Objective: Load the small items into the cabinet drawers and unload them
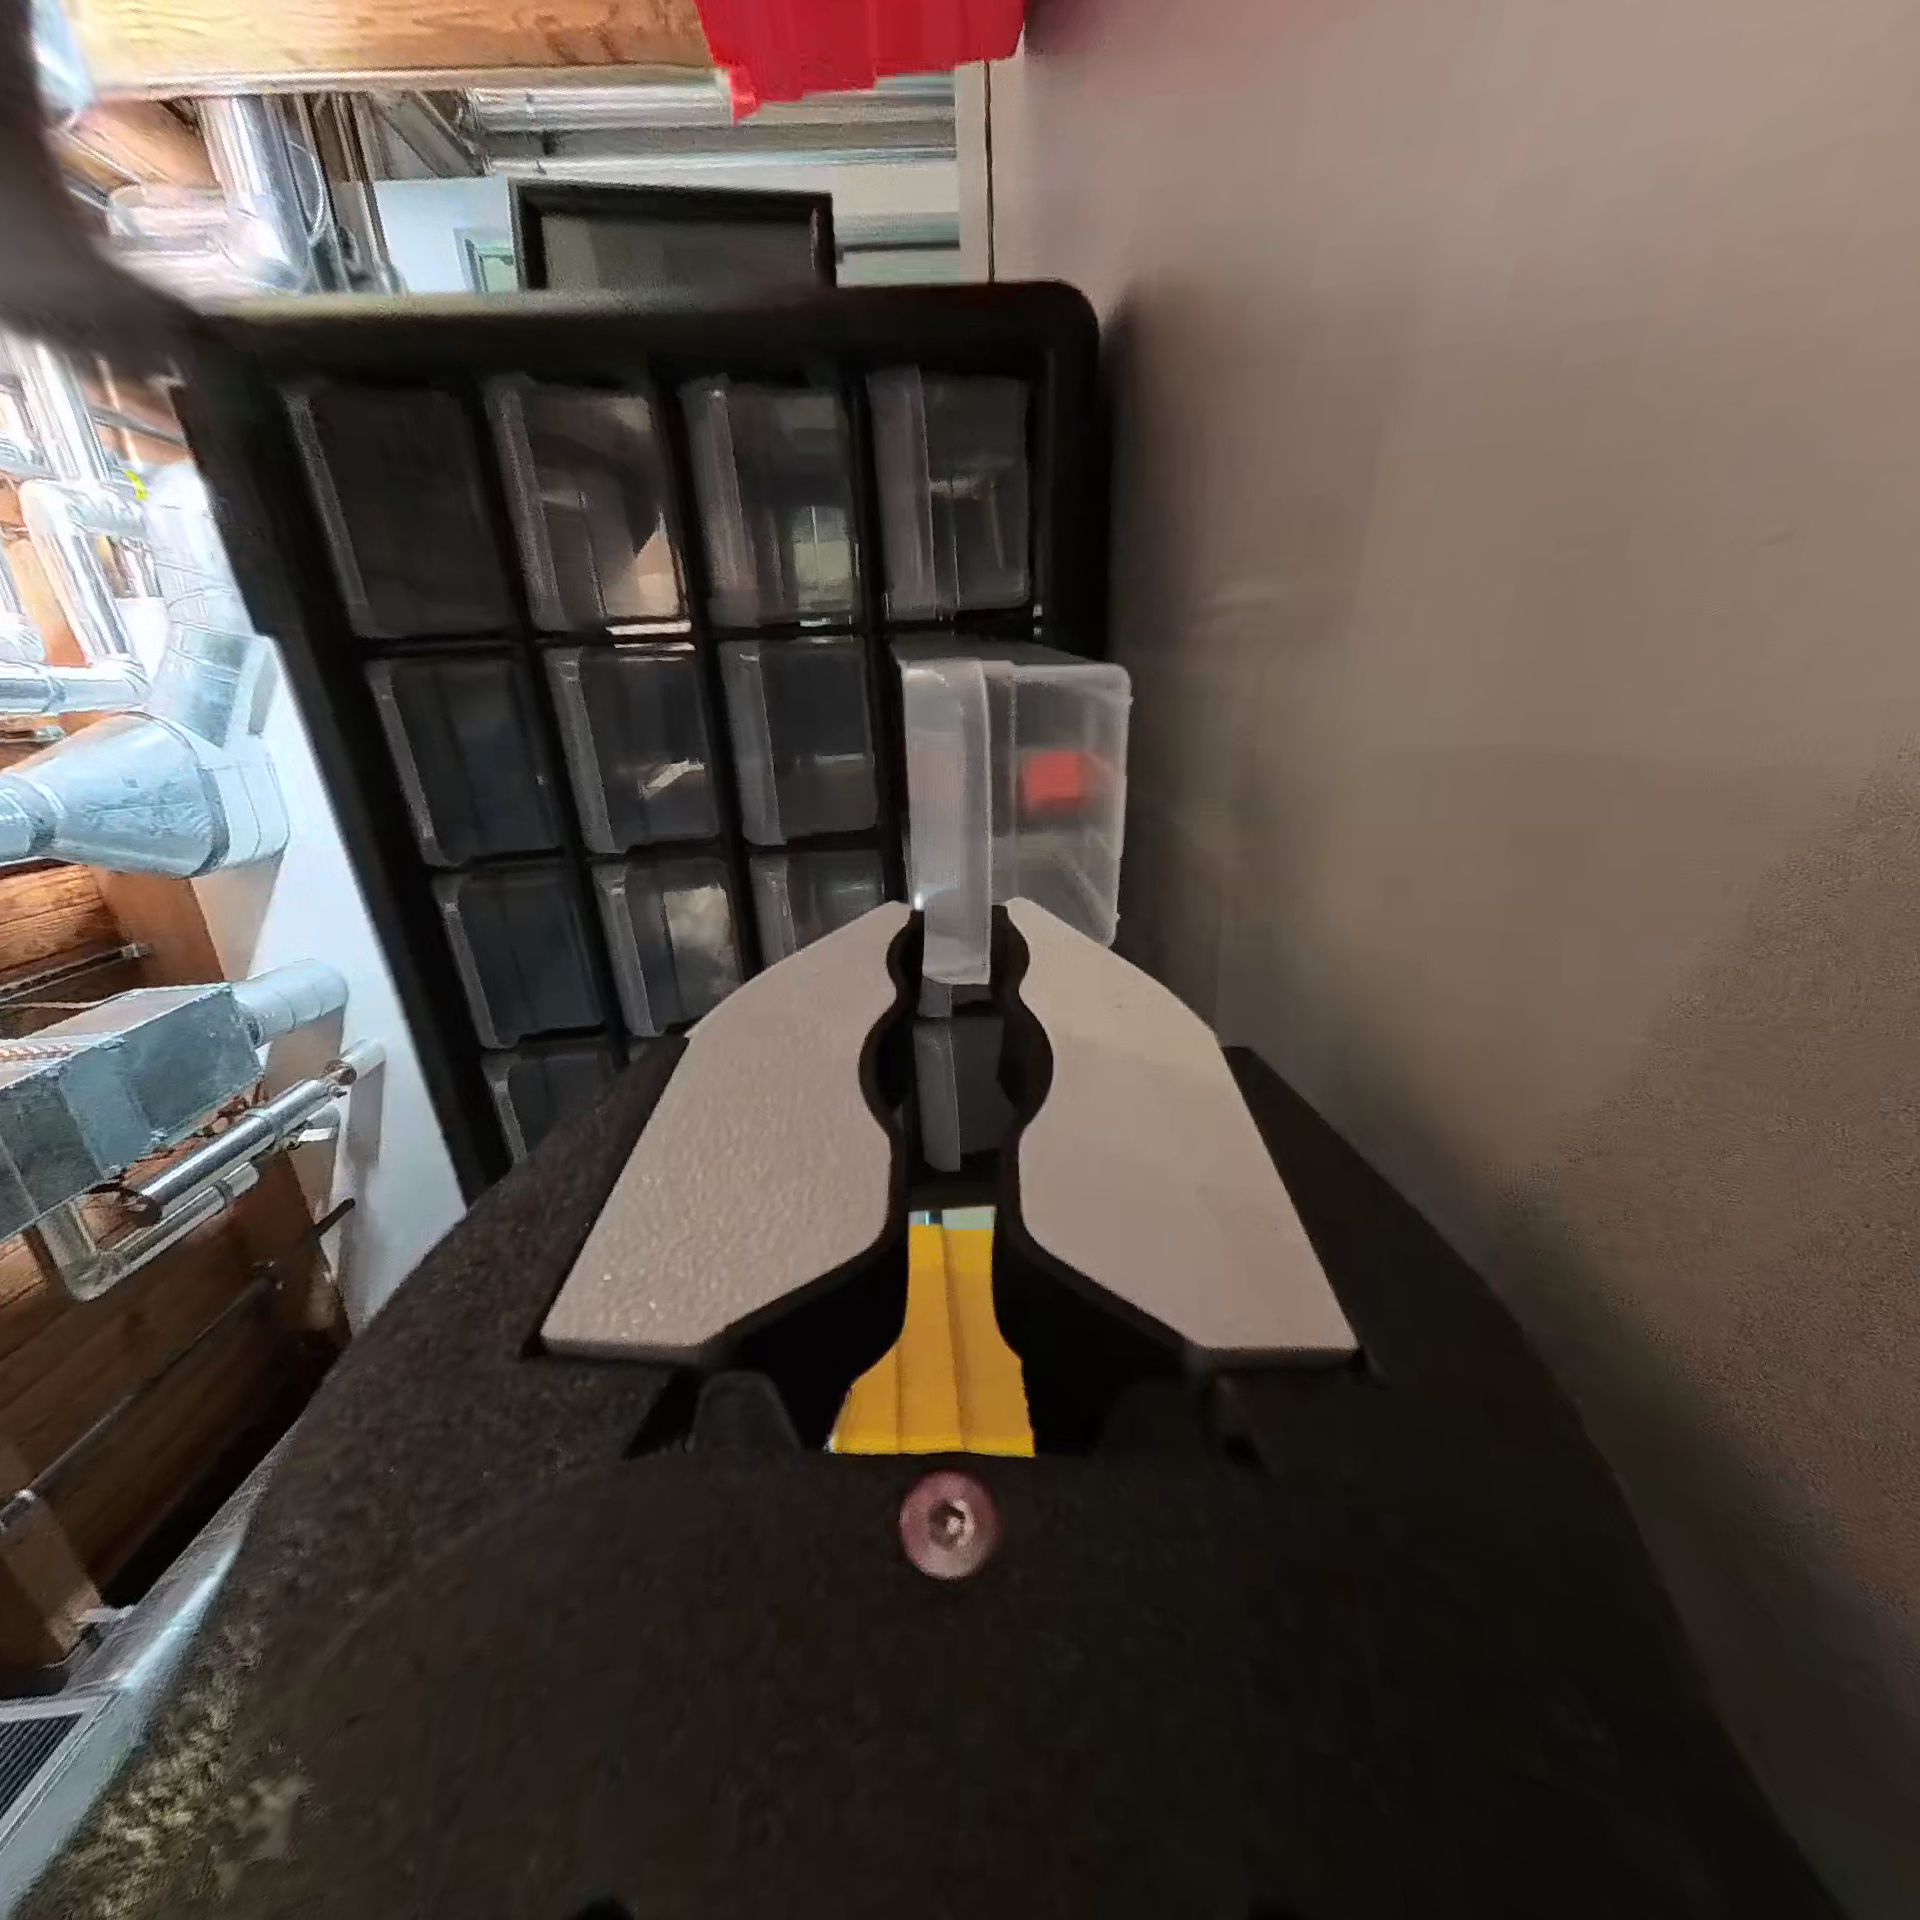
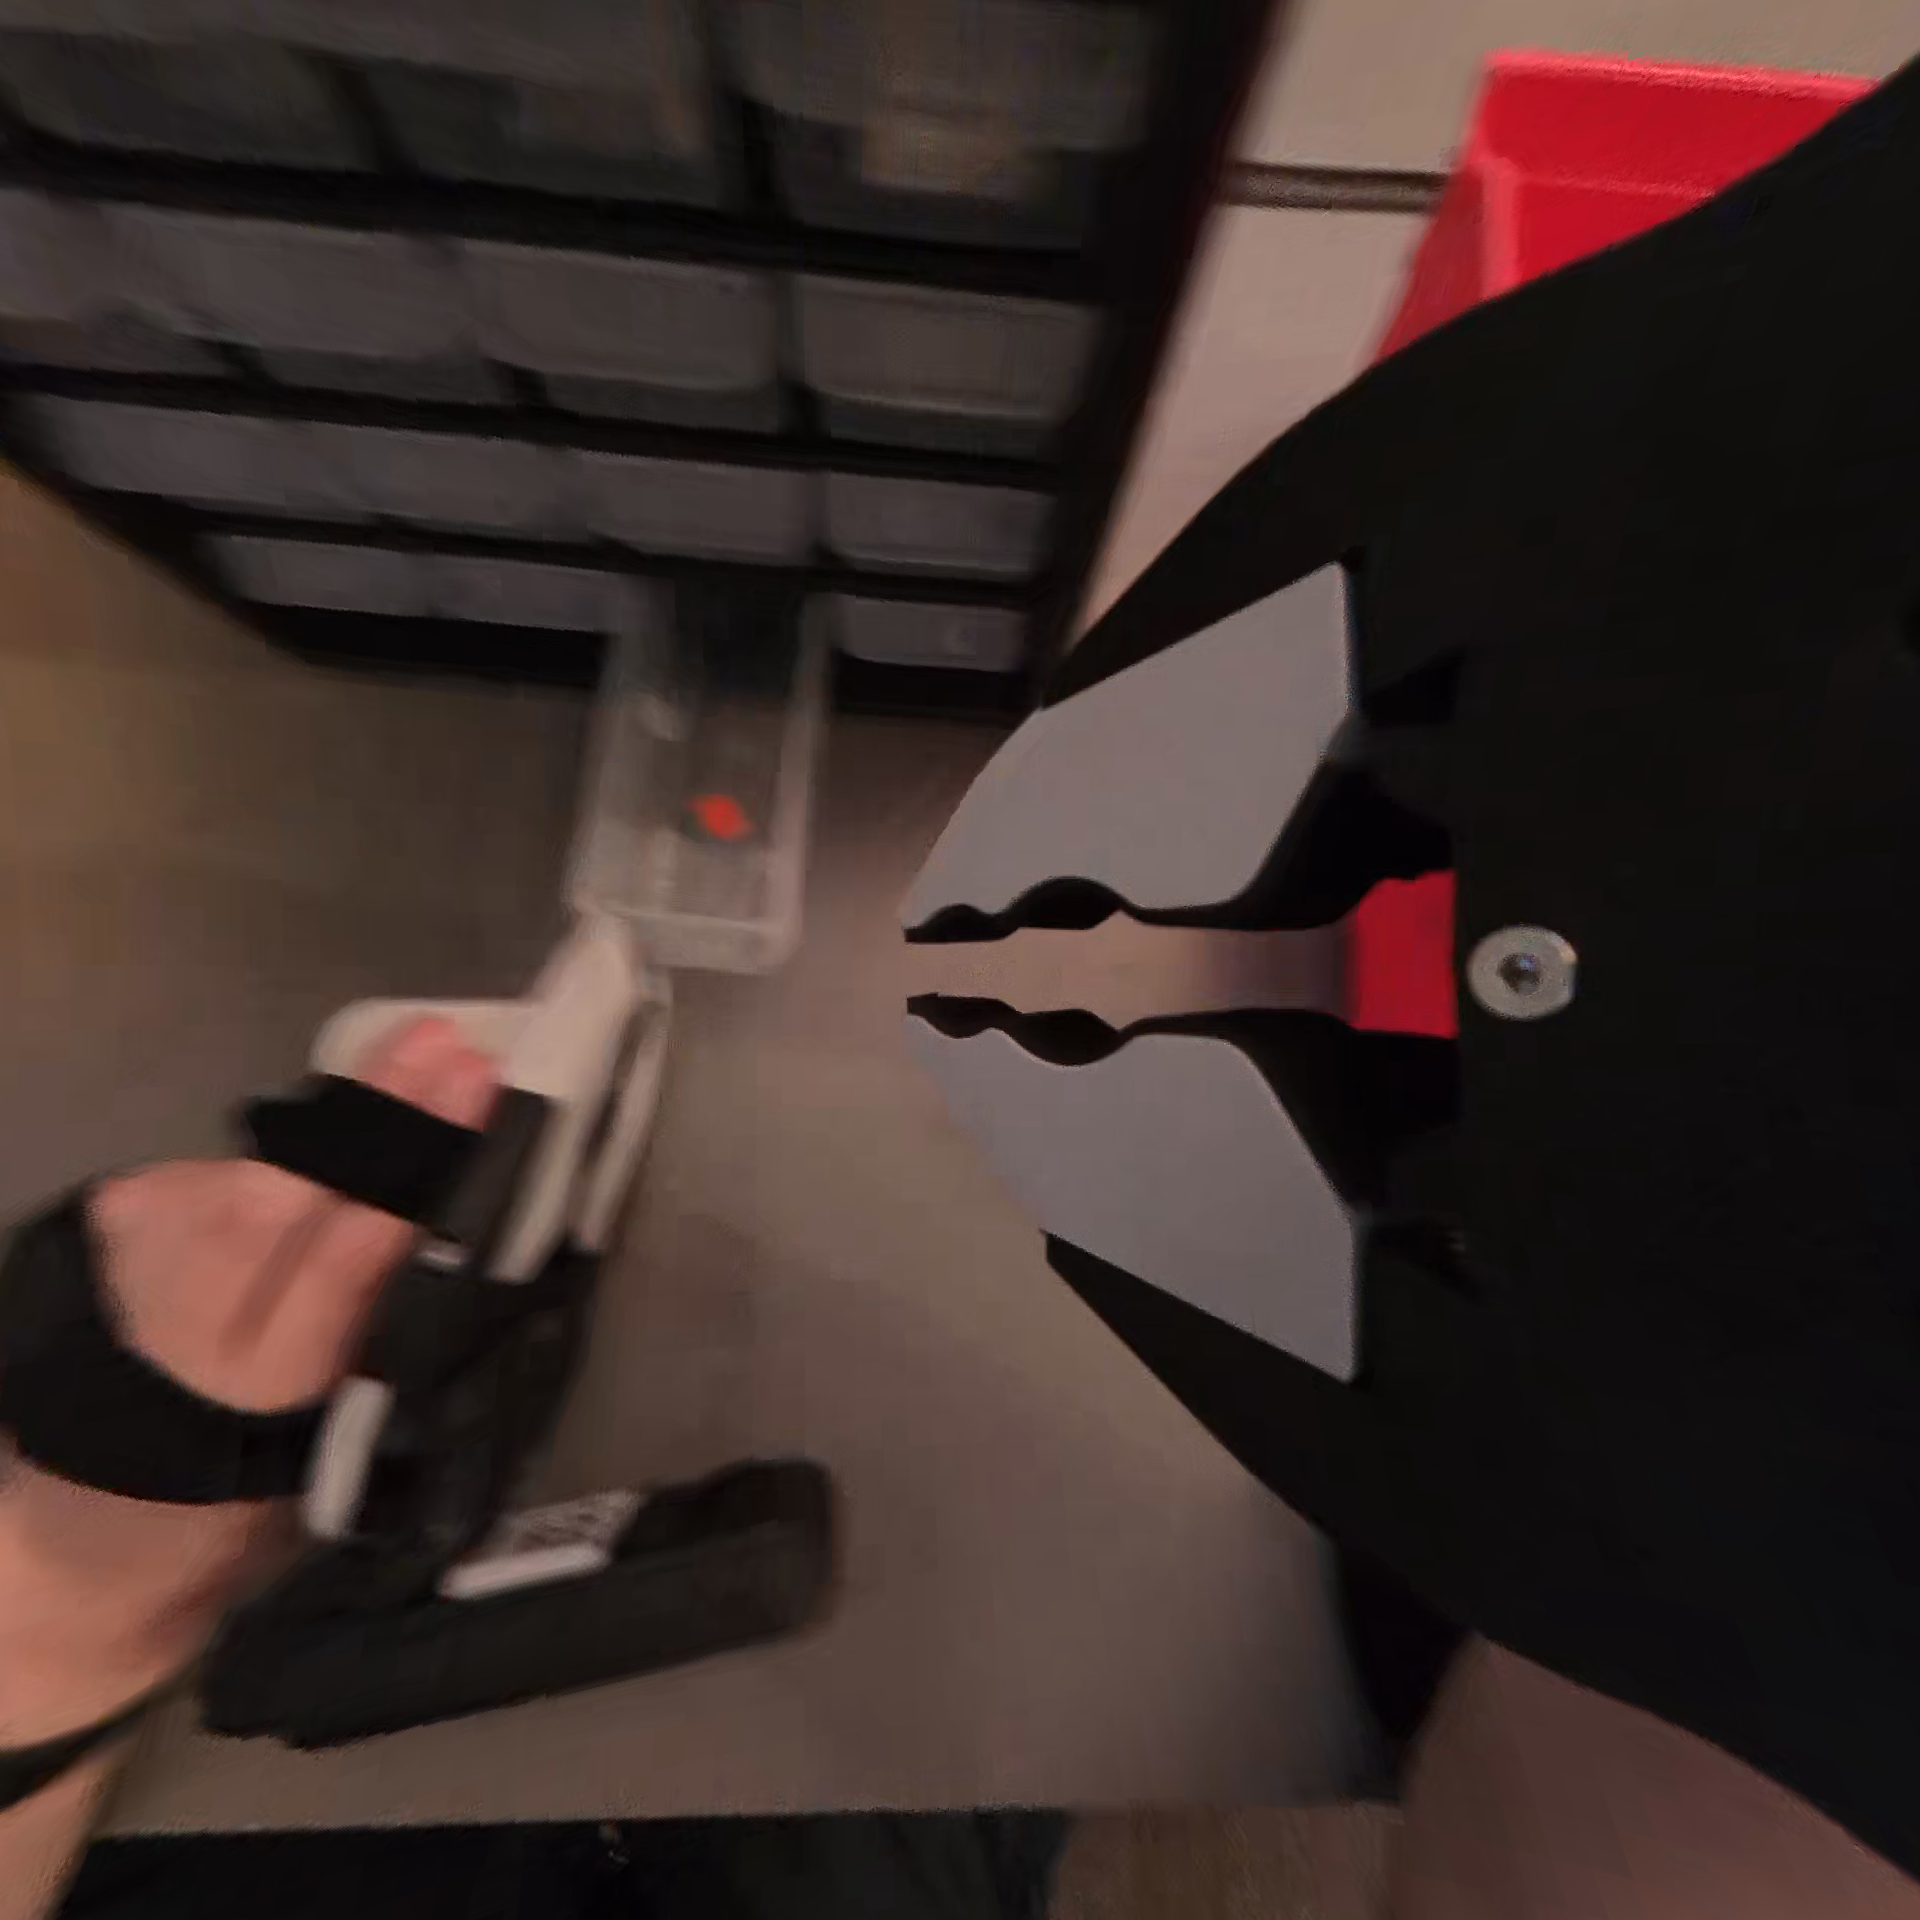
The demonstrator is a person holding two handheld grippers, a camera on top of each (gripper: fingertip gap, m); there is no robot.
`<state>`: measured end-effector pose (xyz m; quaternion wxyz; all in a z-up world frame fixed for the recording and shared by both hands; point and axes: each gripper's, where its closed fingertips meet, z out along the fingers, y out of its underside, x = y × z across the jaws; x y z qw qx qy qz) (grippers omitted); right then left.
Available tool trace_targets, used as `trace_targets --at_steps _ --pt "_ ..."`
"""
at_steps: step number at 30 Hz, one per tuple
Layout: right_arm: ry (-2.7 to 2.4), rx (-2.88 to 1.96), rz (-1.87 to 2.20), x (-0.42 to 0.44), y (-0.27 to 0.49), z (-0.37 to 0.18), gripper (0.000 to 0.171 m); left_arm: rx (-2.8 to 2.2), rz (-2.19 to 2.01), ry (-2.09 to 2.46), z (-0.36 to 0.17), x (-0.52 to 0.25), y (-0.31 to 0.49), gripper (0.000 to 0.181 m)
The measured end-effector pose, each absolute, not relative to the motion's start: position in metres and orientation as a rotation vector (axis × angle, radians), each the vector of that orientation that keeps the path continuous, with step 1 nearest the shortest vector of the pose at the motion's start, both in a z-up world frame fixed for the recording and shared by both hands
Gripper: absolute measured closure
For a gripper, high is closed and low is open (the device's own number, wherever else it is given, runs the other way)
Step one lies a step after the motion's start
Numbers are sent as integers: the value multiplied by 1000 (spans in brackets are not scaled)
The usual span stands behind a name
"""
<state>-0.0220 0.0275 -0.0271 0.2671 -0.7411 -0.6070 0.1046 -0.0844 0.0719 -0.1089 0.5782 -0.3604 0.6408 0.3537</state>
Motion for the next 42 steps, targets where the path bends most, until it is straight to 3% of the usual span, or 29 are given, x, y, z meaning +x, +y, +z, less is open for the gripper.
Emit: trace_targets --at_steps 4,10,15,30,35,42 --pt "-1540 -2044 245 -72 69 -48 160 -846 800 1510 -112 -87 62 169" --pt "-1555 -2353 -8 -65 86 -110 154 -901 755 1520 -115 -88 64 169" --pt "-1386 -2529 126 -83 95 -114 153 -901 734 1523 -113 -85 61 169" --pt "-1435 -2753 -128 -63 97 -141 159 -902 711 1550 -115 -83 59 168" --pt "-1432 -2676 -71 -63 96 -124 159 -917 695 1537 -114 -85 60 169" --pt "-1182 -2467 22 9 62 -20 160 -923 691 1534 -117 -84 63 168"
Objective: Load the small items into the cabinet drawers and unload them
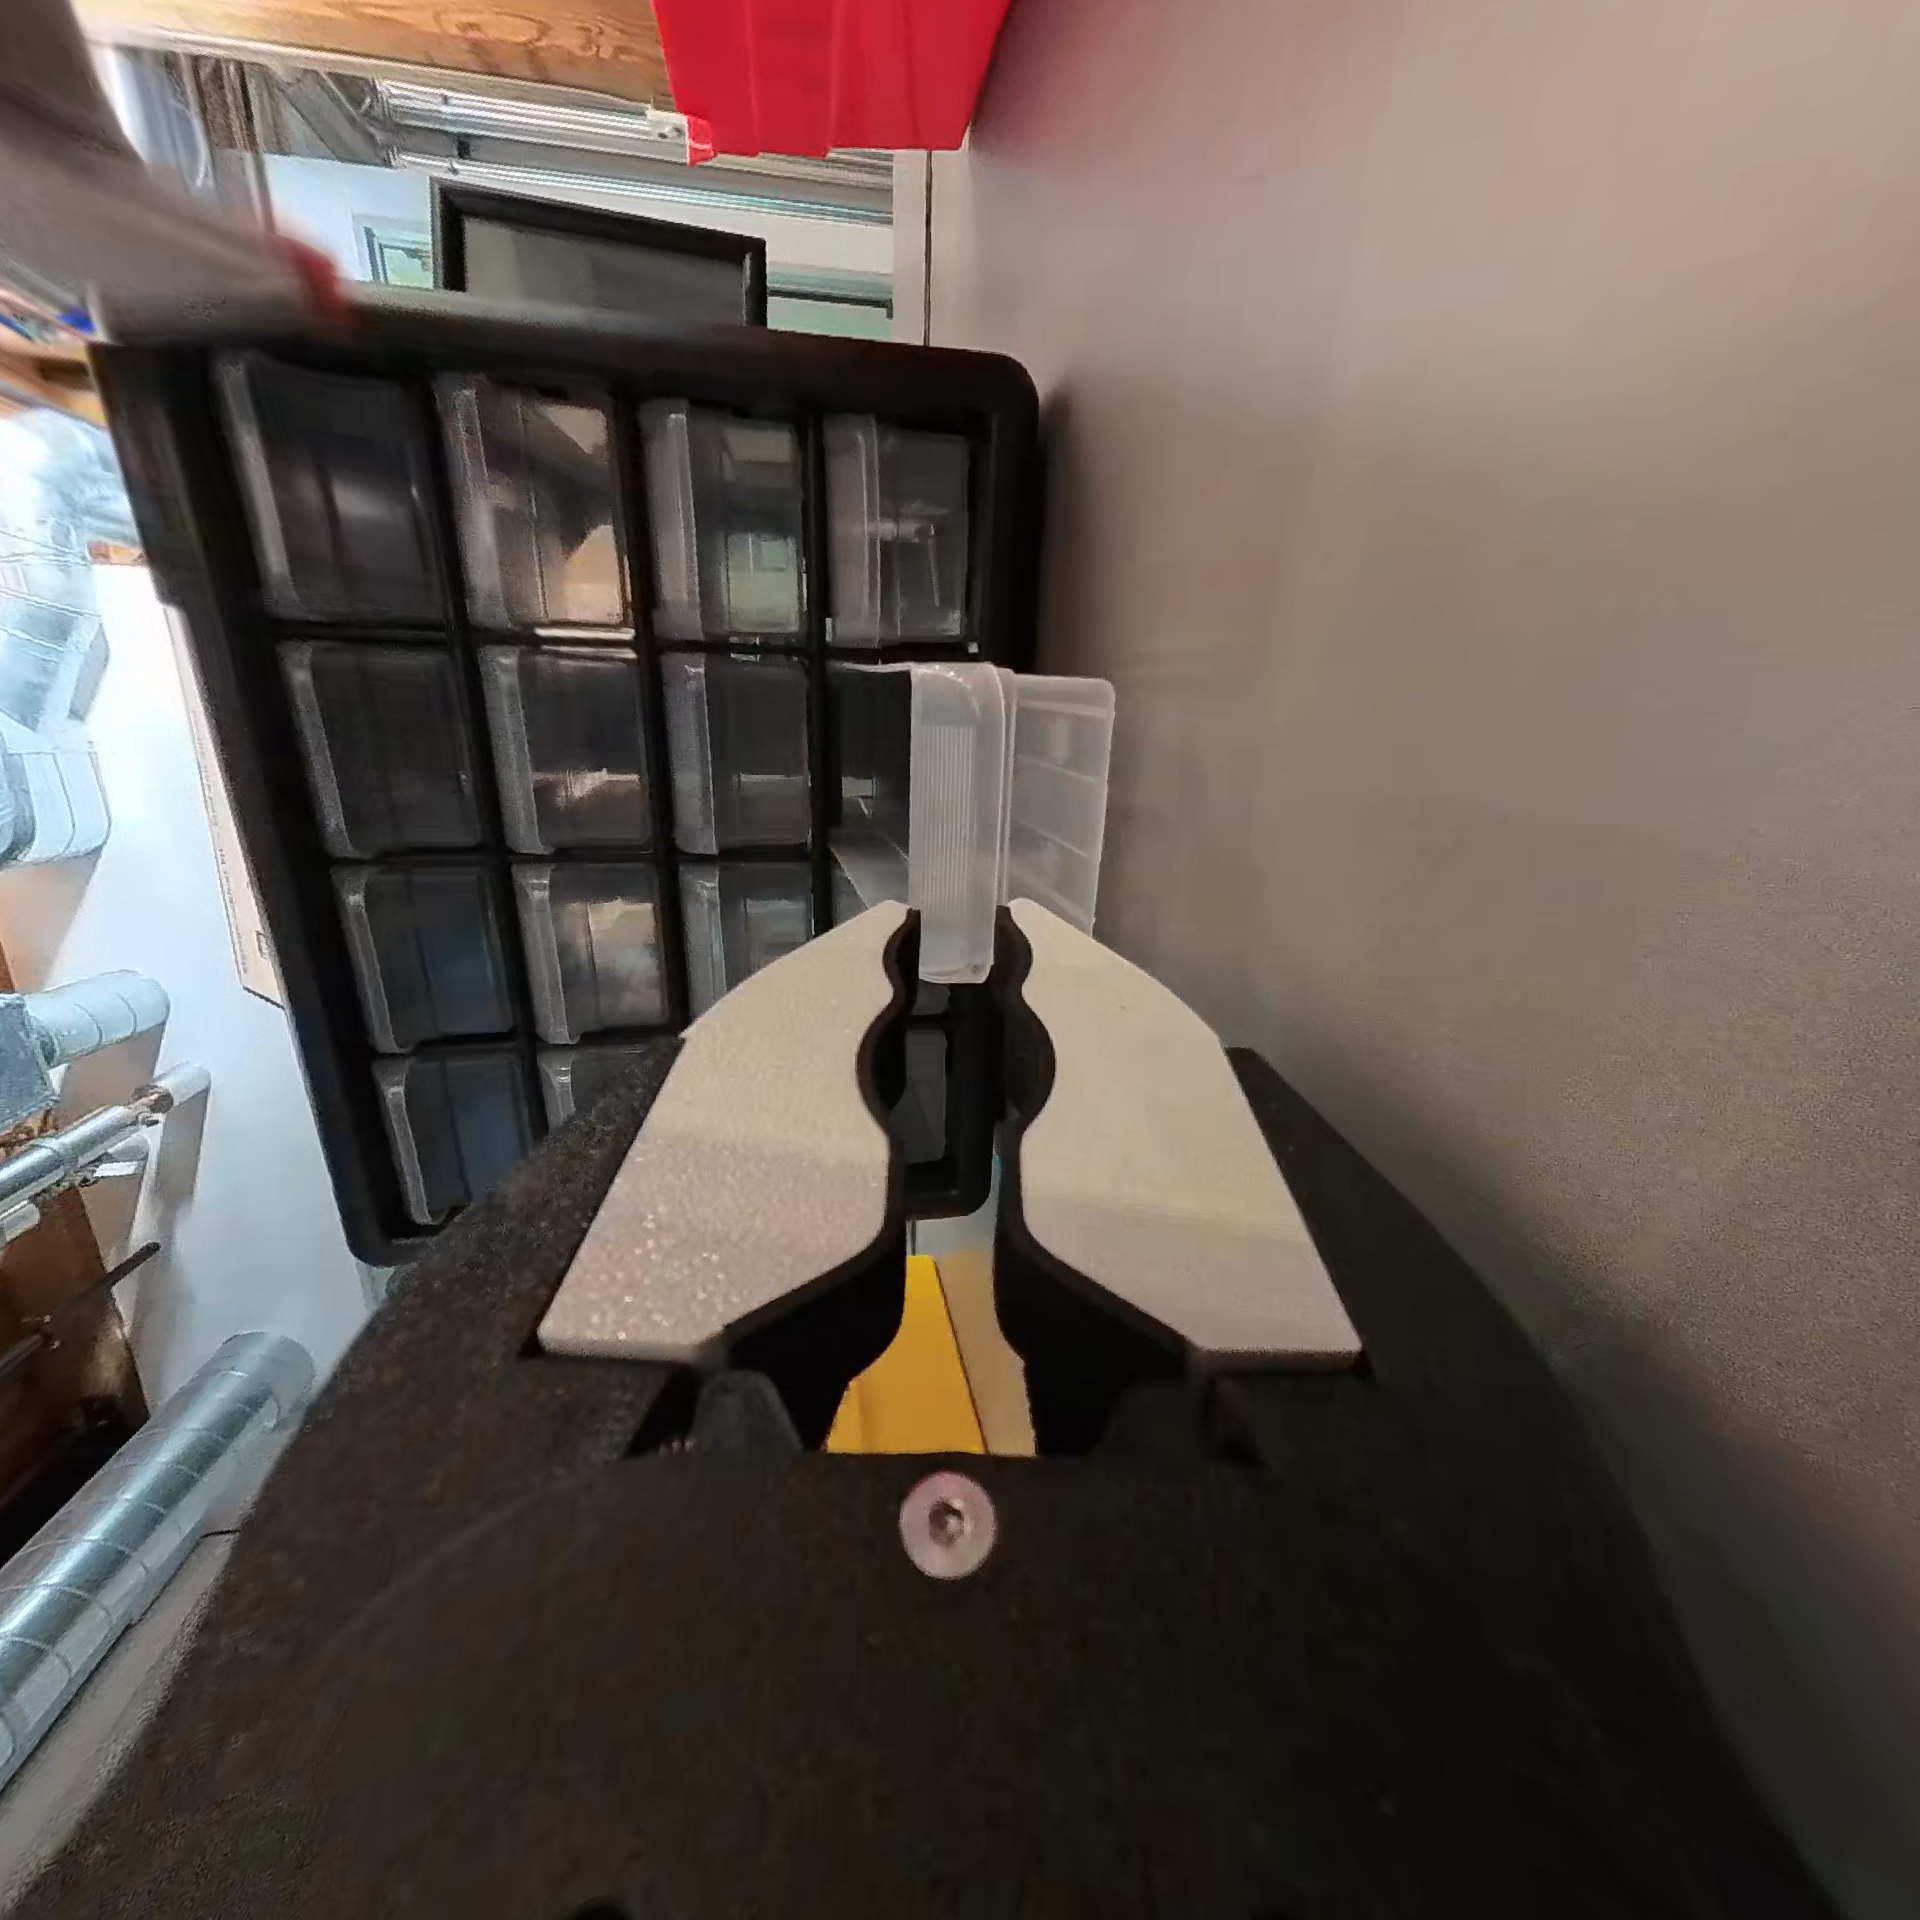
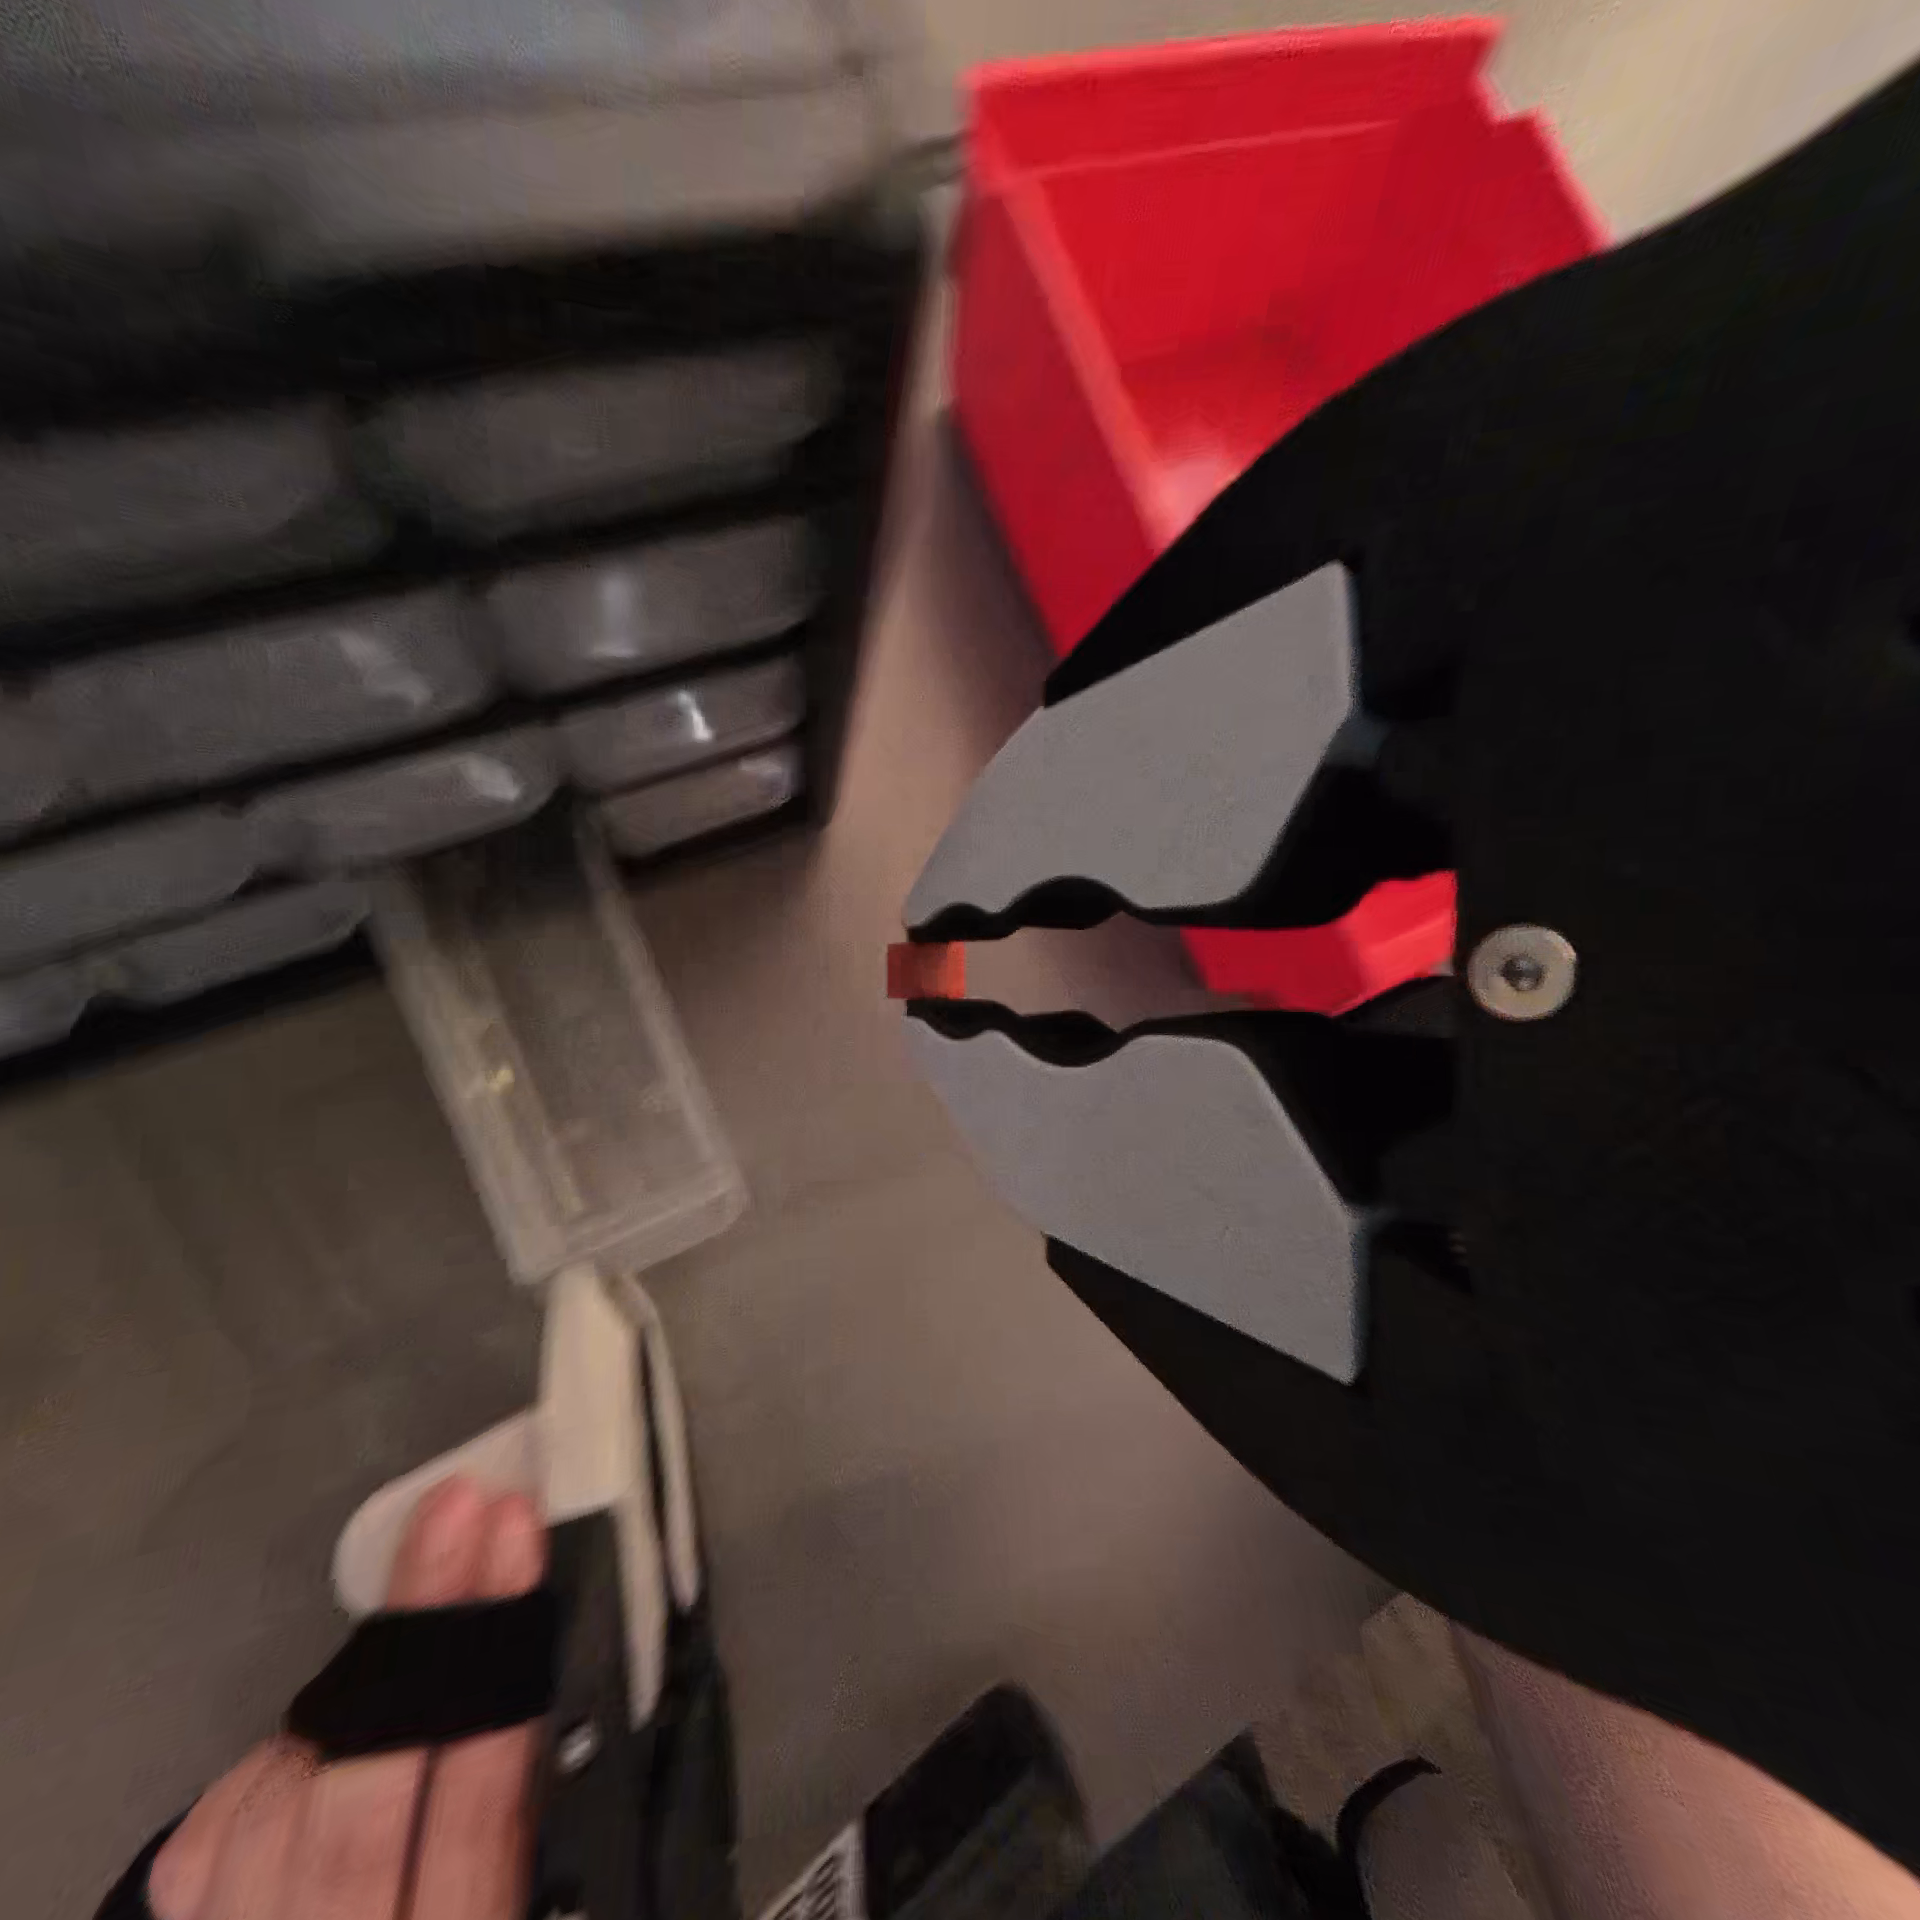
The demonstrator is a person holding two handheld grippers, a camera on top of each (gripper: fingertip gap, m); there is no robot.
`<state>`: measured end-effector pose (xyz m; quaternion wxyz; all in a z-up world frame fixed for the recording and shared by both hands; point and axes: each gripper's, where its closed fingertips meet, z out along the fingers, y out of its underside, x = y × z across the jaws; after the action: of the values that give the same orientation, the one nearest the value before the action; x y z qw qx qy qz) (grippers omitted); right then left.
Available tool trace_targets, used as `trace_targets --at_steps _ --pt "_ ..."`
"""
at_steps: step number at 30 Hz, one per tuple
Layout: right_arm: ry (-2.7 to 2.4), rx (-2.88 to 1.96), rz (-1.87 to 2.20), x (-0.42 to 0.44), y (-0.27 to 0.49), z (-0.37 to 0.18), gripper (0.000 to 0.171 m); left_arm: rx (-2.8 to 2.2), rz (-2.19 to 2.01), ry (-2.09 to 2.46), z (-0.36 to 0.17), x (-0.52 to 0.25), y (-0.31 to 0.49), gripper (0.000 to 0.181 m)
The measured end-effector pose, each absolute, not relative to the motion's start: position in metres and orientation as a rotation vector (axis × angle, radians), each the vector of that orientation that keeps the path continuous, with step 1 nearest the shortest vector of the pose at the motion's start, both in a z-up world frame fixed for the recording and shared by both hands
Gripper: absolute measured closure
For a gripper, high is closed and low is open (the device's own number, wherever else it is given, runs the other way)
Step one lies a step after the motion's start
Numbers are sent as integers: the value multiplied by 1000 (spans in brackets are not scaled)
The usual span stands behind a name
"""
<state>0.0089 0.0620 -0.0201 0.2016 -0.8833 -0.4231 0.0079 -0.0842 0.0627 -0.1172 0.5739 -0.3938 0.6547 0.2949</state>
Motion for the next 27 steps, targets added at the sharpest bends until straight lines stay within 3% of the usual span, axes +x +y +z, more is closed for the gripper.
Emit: trace_targets --at_steps 3,9,13,22,24,27 --pt "-909 -2590 -23 100 46 -23 160 -925 692 1524 -117 -82 65 169" --pt "-510 -3044 65 219 30 -126 159 -912 726 1500 -114 -76 76 169" --pt "-527 -3117 156 226 25 -160 159 -931 755 1476 -112 -74 92 170" --pt "-427 -3095 2 244 38 -159 159 -944 786 1453 -111 -71 112 170" --pt "-399 -3079 45 242 40 -158 147 -943 795 1451 -111 -69 118 170" --pt "-347 -3029 53 246 42 -147 145 -941 821 1449 -110 -66 126 170"
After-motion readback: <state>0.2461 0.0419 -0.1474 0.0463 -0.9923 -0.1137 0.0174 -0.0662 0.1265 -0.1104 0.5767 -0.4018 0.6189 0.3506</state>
